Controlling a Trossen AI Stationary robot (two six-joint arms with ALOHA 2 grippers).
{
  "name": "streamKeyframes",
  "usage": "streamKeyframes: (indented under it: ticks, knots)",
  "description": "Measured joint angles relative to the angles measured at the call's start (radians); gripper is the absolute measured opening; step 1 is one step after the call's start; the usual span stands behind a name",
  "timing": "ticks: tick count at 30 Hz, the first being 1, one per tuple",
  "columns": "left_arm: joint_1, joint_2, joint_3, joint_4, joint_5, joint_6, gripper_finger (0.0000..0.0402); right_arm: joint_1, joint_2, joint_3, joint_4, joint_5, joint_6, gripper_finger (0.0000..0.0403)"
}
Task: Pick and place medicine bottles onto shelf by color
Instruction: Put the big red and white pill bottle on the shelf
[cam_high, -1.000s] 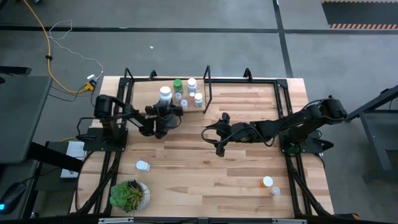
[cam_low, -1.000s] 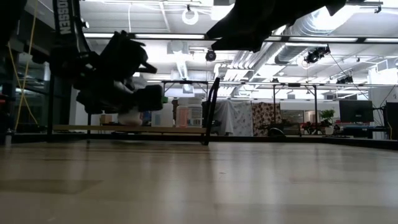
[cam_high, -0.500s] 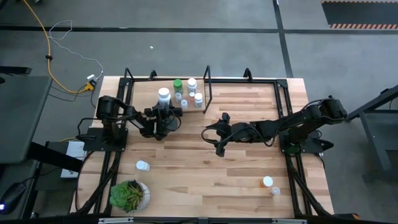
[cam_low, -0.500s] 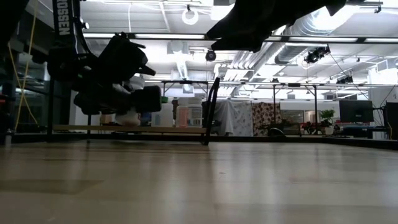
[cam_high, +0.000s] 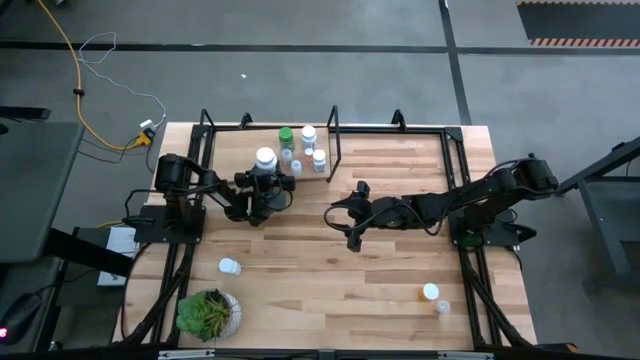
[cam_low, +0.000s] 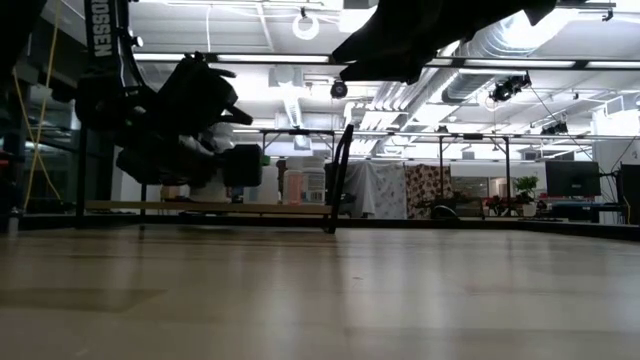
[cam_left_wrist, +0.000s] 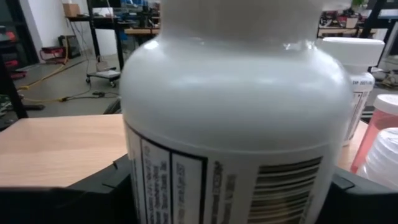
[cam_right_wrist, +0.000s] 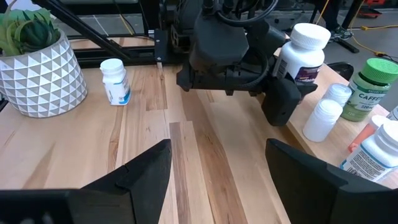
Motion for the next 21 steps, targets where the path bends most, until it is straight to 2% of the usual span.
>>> streamKeyframes:
  ticks: [10, 21]
  knots:
    - [0.008, -0.011, -0.001, 0.013, 0.016, 0.060, 0.0276, 0.000, 0.000, 0.000, 0.000, 0.000, 0.000, 0.0252]
    - [0.112, -0.071, 0.000, 0.015, 0.141, 0.106, 0.0276, 0.000, 0.000, 0.000, 0.000, 0.000, 0.000, 0.0252]
